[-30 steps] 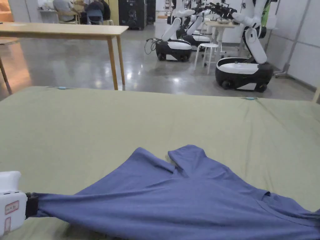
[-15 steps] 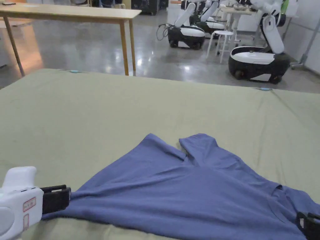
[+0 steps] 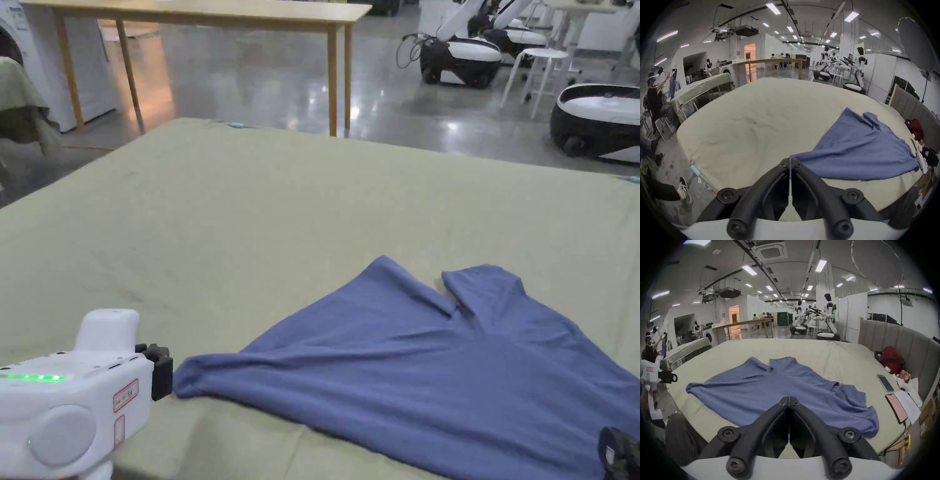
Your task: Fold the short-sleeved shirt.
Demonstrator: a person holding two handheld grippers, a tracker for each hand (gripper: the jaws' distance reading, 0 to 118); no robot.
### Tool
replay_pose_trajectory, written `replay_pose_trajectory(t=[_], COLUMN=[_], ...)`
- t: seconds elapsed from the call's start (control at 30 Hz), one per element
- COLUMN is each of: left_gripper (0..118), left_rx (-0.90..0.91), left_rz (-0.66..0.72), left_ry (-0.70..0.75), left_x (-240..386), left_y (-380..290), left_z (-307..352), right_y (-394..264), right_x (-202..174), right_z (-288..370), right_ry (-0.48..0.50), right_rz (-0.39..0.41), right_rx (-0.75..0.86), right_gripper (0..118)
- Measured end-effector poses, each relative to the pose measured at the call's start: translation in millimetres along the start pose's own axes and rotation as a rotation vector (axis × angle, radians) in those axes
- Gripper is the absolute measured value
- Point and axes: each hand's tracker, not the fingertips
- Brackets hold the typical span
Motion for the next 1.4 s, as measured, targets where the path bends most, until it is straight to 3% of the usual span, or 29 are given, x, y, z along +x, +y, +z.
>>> replay_pose_trajectory(t=[0.03, 0.07, 0.1, 0.13, 0.17, 0.27, 0.4, 0.47, 0.5, 0.57, 0.6, 0.8, 0.9, 1.17, 1.2, 1.27, 1.3, 1.33, 1.37, 1.4], left_gripper=[9, 26, 60, 109, 118, 112, 110, 99, 86, 23, 4, 4, 4, 5, 5, 5, 5, 5, 5, 5], left_rx=[-0.024, -0.055, -0.082, -0.102, -0.151, -0.234, -0.277, -0.269, -0.255, -0.251, -0.241, -0.243, -0.243, -0.234, -0.231, -0.235, -0.236, -0.24, -0.245, -0.25], left_rz=[-0.001, -0.008, -0.012, -0.021, -0.053, -0.138, -0.137, -0.143, -0.134, -0.117, -0.143, -0.169, -0.159, -0.1, -0.096, -0.09, -0.09, -0.09, -0.092, -0.096], left_ry=[-0.02, -0.033, -0.037, -0.034, -0.018, 0.043, -0.006, -0.034, -0.05, -0.149, -0.106, -0.101, -0.1, -0.099, -0.096, -0.097, -0.096, -0.093, -0.091, -0.091], left_x=[-1.3, -0.5, -0.7, -0.9, -1.0, -0.2, 5.5, 9.0, 12.2, 17.8, 17.3, 20.3, 20.1, 24.4, 24.7, 26.1, 27.1, 28.6, 30.3, 30.2], left_y=[2.0, 6.3, 8.8, 10.5, 12.6, 15.0, 19.2, 19.9, 21.3, 20.0, 19.9, 19.5, 17.2, 14.8, 14.6, 15.8, 16.2, 16.5, 16.4, 17.4], left_z=[-6.9, -13.7, -23.2, -34.0, -48.0, -83.7, -108.3, -106.2, -100.6, -90.2, -92.3, -84.9, -85.7, -82.0, -81.1, -80.4, -80.7, -81.7, -82.7, -84.1], right_y=[-0.9, -1.2, -0.8, -1.0, -1.5, -5.5, -11.8, -15.9, -18.0, -21.9, -22.1, -1.3, 23.6, 95.9, 99.9, 106.4, 108.4, 106.7, 110.3, 115.6], right_x=[-5.3, -9.8, -13.6, -16.7, -20.7, -29.0, -30.6, -29.7, -29.2, -27.9, -26.9, -1.7, 24.9, 94.8, 102.0, 110.2, 112.7, 114.1, 114.0, 109.9], right_z=[-1.1, -2.0, -3.9, -5.9, -8.7, -15.9, -25.1, -30.1, -32.5, -37.1, -39.3, -62.0, -99.0, -251.5, -270.6, -296.5, -309.3, -319.4, -321.1, -327.0], right_ry=[0.001, 0.002, 0.021, 0.036, 0.038, 0.058, 0.07, 0.067, 0.065, 0.066, 0.061, 0.039, -0.011, -0.015, -0.014, 0.002, 0.031, 0.062, 0.052, 0.071], right_rz=[0.004, 0.001, -0.008, -0.018, -0.022, -0.018, -0.019, -0.017, -0.018, -0.021, -0.025, -0.042, -0.009, 0.116, 0.112, 0.105, 0.095, 0.085, 0.092, 0.094], right_rx=[0.001, 0.004, 0.0, -0.005, -0.012, -0.033, -0.079, -0.104, -0.115, -0.131, -0.136, -0.14, -0.154, -0.337, -0.376, -0.44, -0.461, -0.509, -0.491, -0.507], right_gripper=[1, 1, 1, 1, 1, 1, 1, 1, 1, 1, 1, 1, 1, 1, 9, 42, 42, 106, 118, 114])
